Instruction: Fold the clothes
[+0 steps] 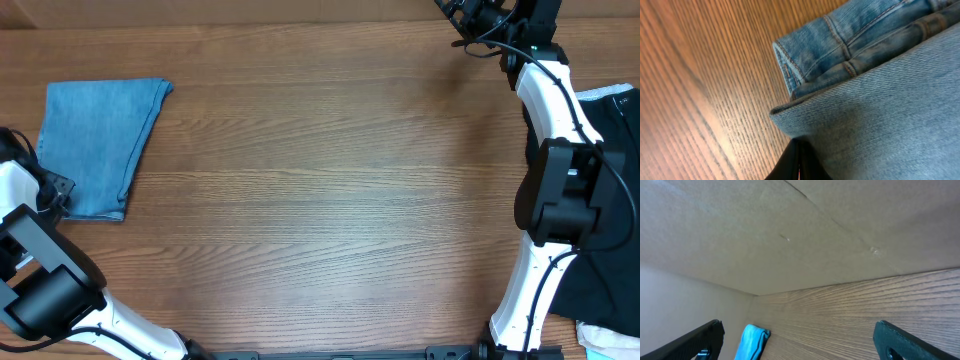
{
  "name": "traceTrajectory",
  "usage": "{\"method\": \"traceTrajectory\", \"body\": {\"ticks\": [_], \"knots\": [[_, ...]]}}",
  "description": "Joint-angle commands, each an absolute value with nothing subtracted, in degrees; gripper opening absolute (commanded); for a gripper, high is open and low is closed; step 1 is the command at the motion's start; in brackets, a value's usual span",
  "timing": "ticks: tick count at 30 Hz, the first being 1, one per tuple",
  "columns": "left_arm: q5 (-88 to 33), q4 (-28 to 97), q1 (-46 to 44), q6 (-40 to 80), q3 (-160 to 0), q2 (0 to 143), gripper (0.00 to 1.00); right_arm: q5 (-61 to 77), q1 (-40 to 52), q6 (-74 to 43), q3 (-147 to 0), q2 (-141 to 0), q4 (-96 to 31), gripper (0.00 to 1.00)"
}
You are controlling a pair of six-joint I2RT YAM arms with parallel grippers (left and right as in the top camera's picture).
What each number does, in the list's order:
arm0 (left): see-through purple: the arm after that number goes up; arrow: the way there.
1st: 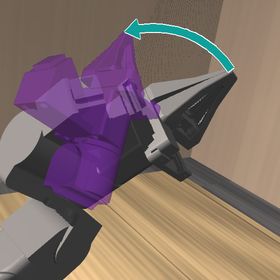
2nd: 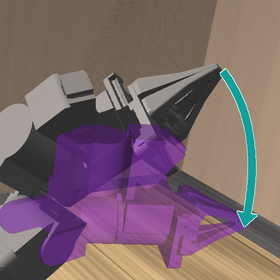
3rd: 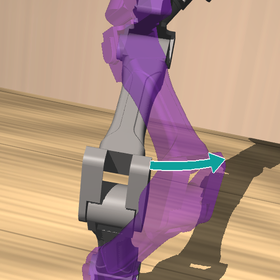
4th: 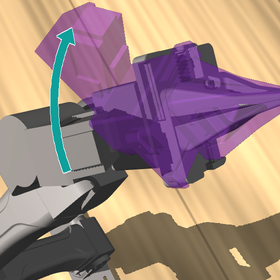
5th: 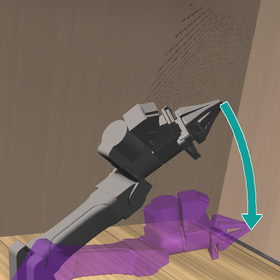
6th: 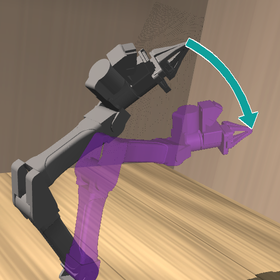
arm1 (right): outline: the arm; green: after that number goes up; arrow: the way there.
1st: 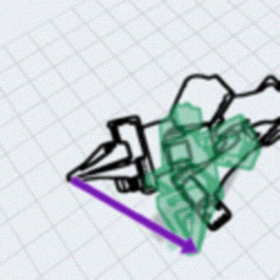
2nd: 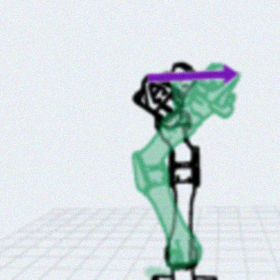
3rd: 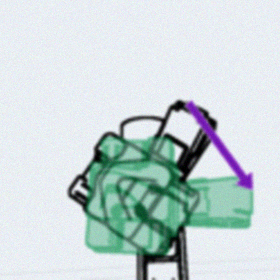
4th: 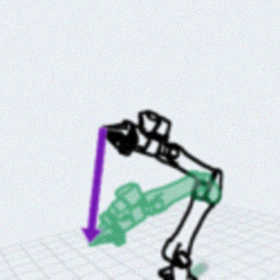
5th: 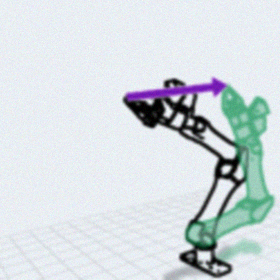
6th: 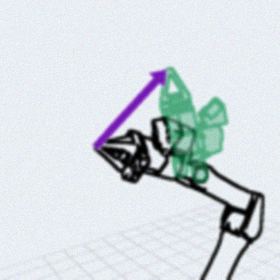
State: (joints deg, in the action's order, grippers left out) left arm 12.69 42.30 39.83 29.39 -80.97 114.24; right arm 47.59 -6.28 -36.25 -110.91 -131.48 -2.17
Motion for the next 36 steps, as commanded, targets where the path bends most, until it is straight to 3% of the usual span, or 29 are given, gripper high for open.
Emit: {"method": "traceTrajectory", "body": {"ticks": [1,5,11,18,27,28,29,30,31,32,36], "knots": [[11.6,45.8,38.1,28.3,-88.0,110.6,0.04,47.6,-6.2,-36.2,-111.4,-130.9,-1.9,1.00],[0.4,50.5,33.7,28.3,-89.7,109.2,0.04,47.6,-6.2,-36.2,-111.4,-130.9,-1.9,1.00],[1.1,49.6,26.6,29.7,-80.5,109.4,0.04,47.6,-6.2,-36.2,-111.4,-130.9,-1.9,1.00],[1.9,44.5,26.5,31.0,-73.3,109.4,0.04,47.6,-6.2,-36.2,-111.4,-130.9,-1.9,1.00],[-7.8,52.6,22.4,29.7,-90.7,107.5,0.05,47.6,-6.2,-36.2,-111.4,-130.9,-1.9,1.00],[-7.7,51.9,20.9,29.5,-91.4,107.5,0.14,47.6,-6.2,-36.2,-111.4,-130.9,-1.9,1.00],[-7.5,50.7,19.3,29.5,-91.3,107.5,0.32,47.6,-6.2,-36.2,-111.4,-130.9,-1.9,1.00],[-7.5,50.1,18.4,29.6,-91.3,107.6,0.54,47.6,-6.2,-36.2,-111.4,-130.9,-1.9,1.00],[-7.5,49.6,17.4,29.6,-91.2,107.6,0.84,47.6,-6.2,-36.2,-111.4,-130.9,-1.9,1.00],[-7.5,49.6,16.8,29.6,-91.2,107.6,1.00,47.6,-6.2,-36.2,-111.4,-130.9,-1.9,1.00],[-7.5,49.6,15.5,29.6,-91.2,107.6,1.00,47.6,-6.2,-36.2,-111.4,-130.9,-1.9,1.00]]}}
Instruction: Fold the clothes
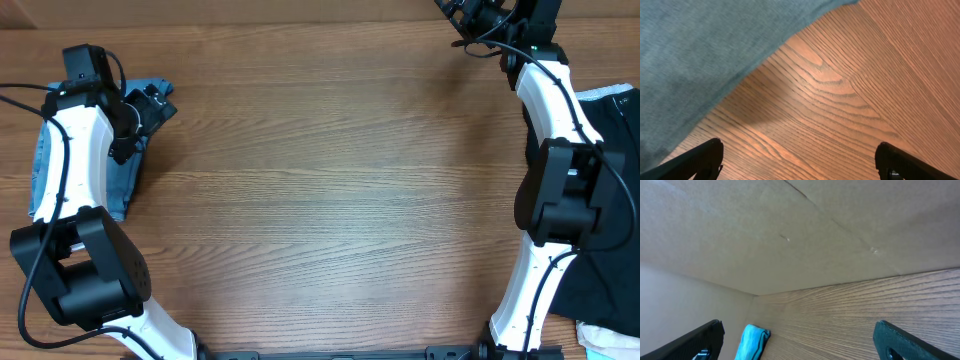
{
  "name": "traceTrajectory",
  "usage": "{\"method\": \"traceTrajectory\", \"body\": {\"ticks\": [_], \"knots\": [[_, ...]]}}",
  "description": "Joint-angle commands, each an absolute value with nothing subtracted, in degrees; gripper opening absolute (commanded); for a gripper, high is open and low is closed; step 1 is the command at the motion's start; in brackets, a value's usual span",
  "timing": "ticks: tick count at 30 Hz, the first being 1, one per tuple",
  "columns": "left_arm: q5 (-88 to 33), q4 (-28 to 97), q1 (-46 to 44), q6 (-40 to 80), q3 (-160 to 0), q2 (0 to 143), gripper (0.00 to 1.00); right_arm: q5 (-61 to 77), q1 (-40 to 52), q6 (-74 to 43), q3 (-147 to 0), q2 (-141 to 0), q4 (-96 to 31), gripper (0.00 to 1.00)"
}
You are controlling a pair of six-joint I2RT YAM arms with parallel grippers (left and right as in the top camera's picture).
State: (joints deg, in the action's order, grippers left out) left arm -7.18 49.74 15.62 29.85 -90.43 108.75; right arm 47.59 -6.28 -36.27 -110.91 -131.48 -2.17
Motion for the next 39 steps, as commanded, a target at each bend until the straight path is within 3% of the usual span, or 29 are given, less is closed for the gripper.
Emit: {"method": "traceTrajectory", "body": {"ticks": [1,24,39], "knots": [[-7.5,49.6,15.5,29.6,-91.2,107.6,1.00,47.6,-6.2,-36.2,-111.4,-130.9,-1.9,1.00],[-7.5,49.6,15.5,29.6,-91.2,107.6,1.00,47.6,-6.1,-36.2,-111.4,-129.0,-3.6,1.00],[-7.5,49.6,15.5,29.6,-91.2,107.6,1.00,47.7,-6.1,-36.2,-111.4,-88.6,-3.6,1.00]]}}
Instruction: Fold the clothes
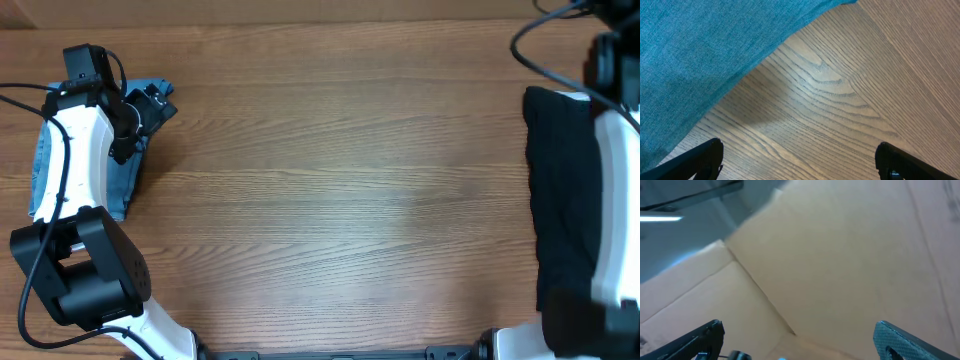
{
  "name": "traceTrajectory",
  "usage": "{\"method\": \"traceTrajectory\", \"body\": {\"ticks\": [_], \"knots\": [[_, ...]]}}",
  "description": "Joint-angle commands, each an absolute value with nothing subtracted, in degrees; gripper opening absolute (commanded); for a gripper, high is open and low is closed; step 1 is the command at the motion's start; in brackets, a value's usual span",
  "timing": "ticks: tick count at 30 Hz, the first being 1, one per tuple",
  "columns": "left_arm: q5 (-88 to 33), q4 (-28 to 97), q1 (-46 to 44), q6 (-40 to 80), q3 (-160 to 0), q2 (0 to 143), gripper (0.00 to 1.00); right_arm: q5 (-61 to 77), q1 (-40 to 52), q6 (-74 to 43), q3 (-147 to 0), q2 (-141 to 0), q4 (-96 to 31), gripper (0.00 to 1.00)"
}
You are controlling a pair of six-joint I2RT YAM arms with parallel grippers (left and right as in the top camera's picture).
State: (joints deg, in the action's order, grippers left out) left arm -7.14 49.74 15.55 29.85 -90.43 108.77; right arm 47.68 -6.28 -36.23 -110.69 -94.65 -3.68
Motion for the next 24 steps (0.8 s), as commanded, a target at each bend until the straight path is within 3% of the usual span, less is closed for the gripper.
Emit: {"method": "traceTrajectory", "body": {"ticks": [1,5,8,10,12,19,24], "knots": [[-7.5,49.6,15.5,29.6,-91.2,107.6,1.00,47.7,-6.1,-36.2,-111.4,-85.6,-3.6,1.00],[-7.5,49.6,15.5,29.6,-91.2,107.6,1.00,47.5,-5.6,-34.2,-111.3,-72.6,-4.2,1.00],[-7.5,49.6,15.5,29.6,-91.2,107.6,1.00,46.7,-3.4,-19.0,-109.2,-62.3,-16.8,1.00],[-7.5,49.6,15.5,29.6,-91.2,107.6,1.00,37.0,2.7,-7.9,-101.7,-53.4,-28.6,1.00],[-7.5,49.6,15.5,29.6,-91.2,107.6,1.00,28.3,6.2,-7.2,-92.0,-45.2,-32.2,1.00],[-7.5,49.6,15.5,29.6,-91.2,107.6,1.00,12.4,6.7,-7.2,-53.0,-17.8,-27.7,1.00],[-7.5,49.6,15.5,29.6,-91.2,107.6,1.00,7.5,6.7,-7.2,-34.1,-7.6,-20.2,1.00]]}}
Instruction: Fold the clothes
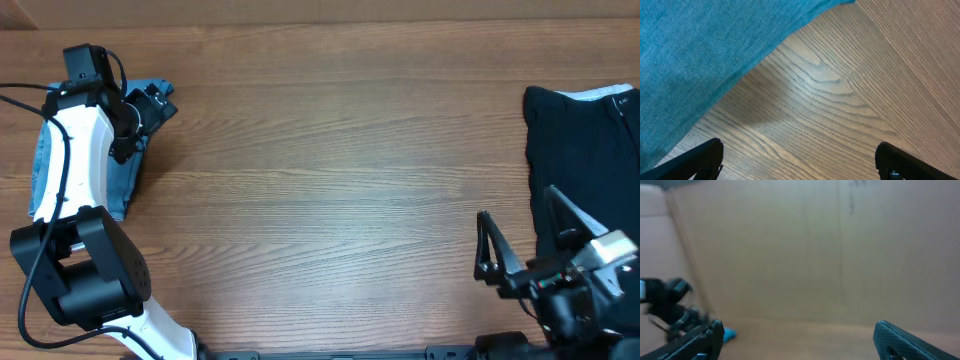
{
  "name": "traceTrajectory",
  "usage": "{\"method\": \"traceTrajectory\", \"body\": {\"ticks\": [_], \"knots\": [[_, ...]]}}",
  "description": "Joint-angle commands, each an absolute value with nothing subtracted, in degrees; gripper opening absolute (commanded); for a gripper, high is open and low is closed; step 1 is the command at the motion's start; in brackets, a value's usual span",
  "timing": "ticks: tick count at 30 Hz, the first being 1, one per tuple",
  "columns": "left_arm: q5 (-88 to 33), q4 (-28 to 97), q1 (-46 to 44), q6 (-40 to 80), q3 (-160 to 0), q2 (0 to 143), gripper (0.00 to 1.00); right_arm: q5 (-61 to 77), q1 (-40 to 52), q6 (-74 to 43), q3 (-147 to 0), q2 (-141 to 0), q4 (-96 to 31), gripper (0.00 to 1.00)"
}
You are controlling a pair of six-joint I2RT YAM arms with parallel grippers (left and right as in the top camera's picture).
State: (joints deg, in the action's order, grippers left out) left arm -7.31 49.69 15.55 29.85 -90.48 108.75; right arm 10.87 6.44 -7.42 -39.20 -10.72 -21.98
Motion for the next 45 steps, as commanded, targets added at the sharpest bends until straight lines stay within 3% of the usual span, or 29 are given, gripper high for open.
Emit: {"method": "traceTrajectory", "body": {"ticks": [1,8,11,17,26,45], "knots": [[-7.5,49.6,15.5,29.6,-91.2,107.6,1.00,7.5,6.7,-7.2,-28.4,-4.8,-15.6,1.00],[-7.5,49.6,15.5,29.6,-91.2,107.6,1.00,5.8,6.6,-7.2,-8.9,-0.2,10.3,1.00],[-7.5,49.6,15.5,29.6,-91.2,107.6,1.00,3.9,6.6,-7.2,-3.2,-0.2,15.2,1.00],[-7.5,49.6,15.5,29.6,-91.2,107.6,1.00,4.1,4.4,-7.2,-0.4,-0.2,12.3,1.00],[-7.5,49.6,15.5,29.6,-91.2,107.6,1.00,2.4,2.5,-7.0,-0.4,-0.2,-4.7,1.00],[-7.5,49.6,15.5,29.6,-91.2,107.6,1.00,2.2,2.5,-7.0,-0.4,-0.2,-4.7,1.00]]}}
